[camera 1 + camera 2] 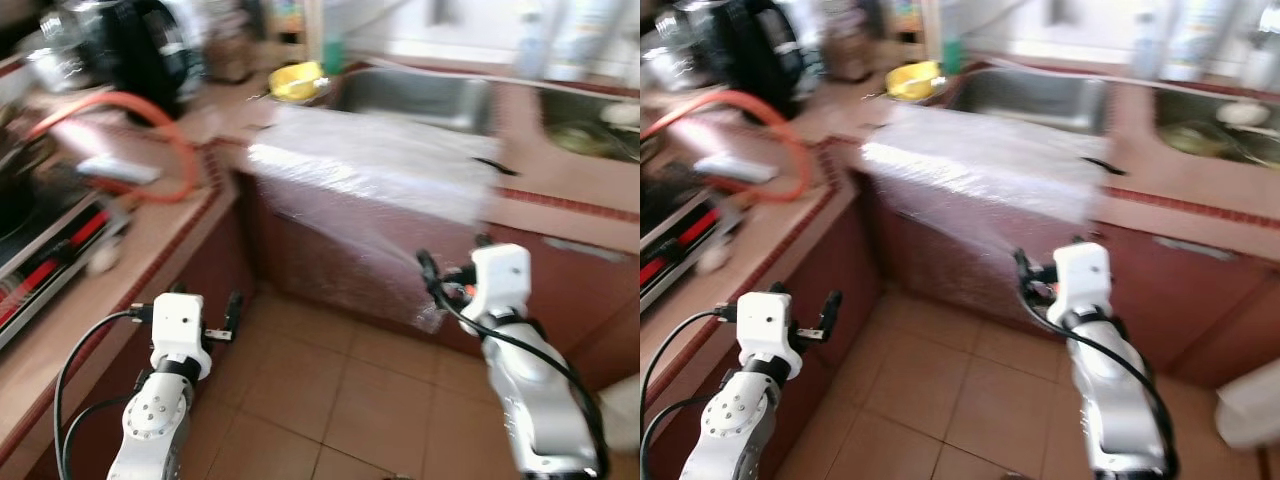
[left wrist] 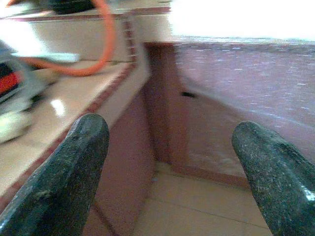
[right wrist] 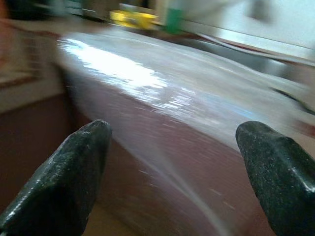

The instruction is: Kitchen organization

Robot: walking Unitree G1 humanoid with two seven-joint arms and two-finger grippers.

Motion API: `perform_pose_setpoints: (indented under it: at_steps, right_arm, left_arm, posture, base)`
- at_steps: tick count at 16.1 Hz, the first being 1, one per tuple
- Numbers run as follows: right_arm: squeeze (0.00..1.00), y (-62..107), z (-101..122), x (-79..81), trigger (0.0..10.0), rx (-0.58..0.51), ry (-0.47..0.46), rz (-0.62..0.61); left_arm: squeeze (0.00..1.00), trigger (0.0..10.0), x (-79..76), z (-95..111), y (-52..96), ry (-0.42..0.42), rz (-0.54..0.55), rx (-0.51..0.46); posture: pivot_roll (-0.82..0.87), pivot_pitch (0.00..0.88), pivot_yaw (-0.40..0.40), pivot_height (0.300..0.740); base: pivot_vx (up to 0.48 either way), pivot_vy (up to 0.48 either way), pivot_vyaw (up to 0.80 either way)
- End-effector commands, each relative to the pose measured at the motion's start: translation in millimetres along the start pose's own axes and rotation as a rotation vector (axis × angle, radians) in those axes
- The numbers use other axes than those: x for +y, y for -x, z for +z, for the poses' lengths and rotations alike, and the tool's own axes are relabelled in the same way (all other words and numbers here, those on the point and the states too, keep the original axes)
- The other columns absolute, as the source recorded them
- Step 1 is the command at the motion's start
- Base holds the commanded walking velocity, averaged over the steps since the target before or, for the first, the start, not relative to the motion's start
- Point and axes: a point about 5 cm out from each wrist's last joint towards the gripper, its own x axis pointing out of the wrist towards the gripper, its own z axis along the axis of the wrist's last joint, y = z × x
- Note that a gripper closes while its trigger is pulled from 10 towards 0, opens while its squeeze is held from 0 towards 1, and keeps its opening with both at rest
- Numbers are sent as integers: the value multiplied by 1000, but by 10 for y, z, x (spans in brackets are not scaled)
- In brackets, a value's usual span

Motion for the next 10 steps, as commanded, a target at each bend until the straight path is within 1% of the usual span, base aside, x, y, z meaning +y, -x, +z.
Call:
perform_pose_setpoints:
  at_steps: [1, 3, 5, 8, 9, 10]
  right_arm:
    - [0, -27, -10, 84, 10000, -6, -6, 36]
    - [0, -55, 12, 143, 10000, -16, -16, 52]
    - [0, -70, 45, 197, 10000, -34, -7, 98]
    - [0, -72, 37, 166, 10000, -38, -3, 96]
    - [0, -84, 49, 137, 10000, -42, -2, 80]
    - [0, -86, 53, 134, 10000, -44, -2, 79]
  left_arm:
    - [0, 10000, 34, -20, 7, -11, 23, 6]
    - [0, 10000, -20, -10, -11, 9, 14, 4]
    - [0, 10000, -45, 0, -32, 3, 9, 6]
    - [0, 10000, -61, -8, -26, 12, 7, 11]
    - [0, 10000, -82, -16, -27, 54, -11, 22]
    - [0, 10000, -84, -14, -30, 54, -11, 25]
  posture:
    - [-137, 30, 73, 740]
    - [-145, 36, 69, 740]
    - [-159, 47, 75, 740]
    - [-169, 52, 83, 740]
    - [-175, 54, 84, 740]
    - [-176, 55, 84, 740]
  base:
    - [0, 0, 800]
    - [0, 0, 797]
    - [0, 0, 794]
    - [0, 0, 792]
    - [0, 0, 788]
    - [0, 0, 788]
